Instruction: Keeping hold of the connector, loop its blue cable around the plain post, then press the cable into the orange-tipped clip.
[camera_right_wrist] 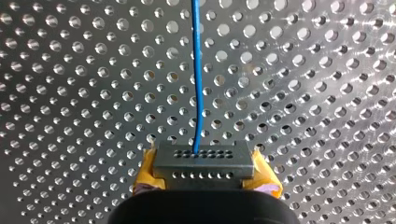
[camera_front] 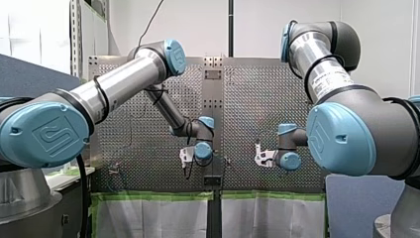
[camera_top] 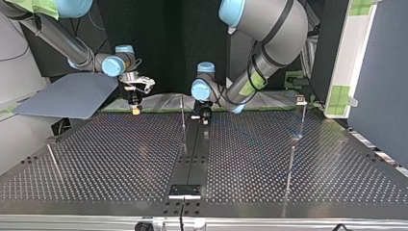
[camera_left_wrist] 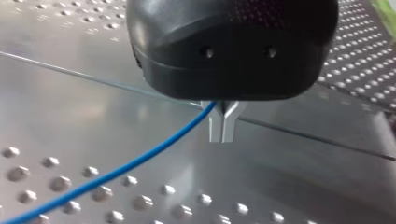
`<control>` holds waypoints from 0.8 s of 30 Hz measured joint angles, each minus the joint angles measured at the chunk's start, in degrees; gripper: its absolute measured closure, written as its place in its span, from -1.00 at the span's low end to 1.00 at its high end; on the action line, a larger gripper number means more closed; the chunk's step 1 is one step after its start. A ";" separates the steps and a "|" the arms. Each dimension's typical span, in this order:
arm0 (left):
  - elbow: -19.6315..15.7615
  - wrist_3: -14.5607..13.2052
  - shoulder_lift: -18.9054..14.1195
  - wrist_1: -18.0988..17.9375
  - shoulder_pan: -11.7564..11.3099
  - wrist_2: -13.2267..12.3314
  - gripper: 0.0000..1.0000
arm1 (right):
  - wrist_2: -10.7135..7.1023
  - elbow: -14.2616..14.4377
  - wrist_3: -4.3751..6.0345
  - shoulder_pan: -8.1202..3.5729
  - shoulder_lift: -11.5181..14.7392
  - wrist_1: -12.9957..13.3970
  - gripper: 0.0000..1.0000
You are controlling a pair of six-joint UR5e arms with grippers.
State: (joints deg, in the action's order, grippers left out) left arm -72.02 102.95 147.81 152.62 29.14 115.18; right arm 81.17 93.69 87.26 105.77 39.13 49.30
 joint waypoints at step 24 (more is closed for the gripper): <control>0.75 -0.68 0.88 1.19 -0.05 0.28 0.48 | 0.42 -0.86 -0.03 -0.68 -0.10 -1.09 1.00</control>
State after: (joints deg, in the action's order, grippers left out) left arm -71.27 102.27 148.69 153.81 29.09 115.46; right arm 81.60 92.84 87.23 105.09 39.03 48.21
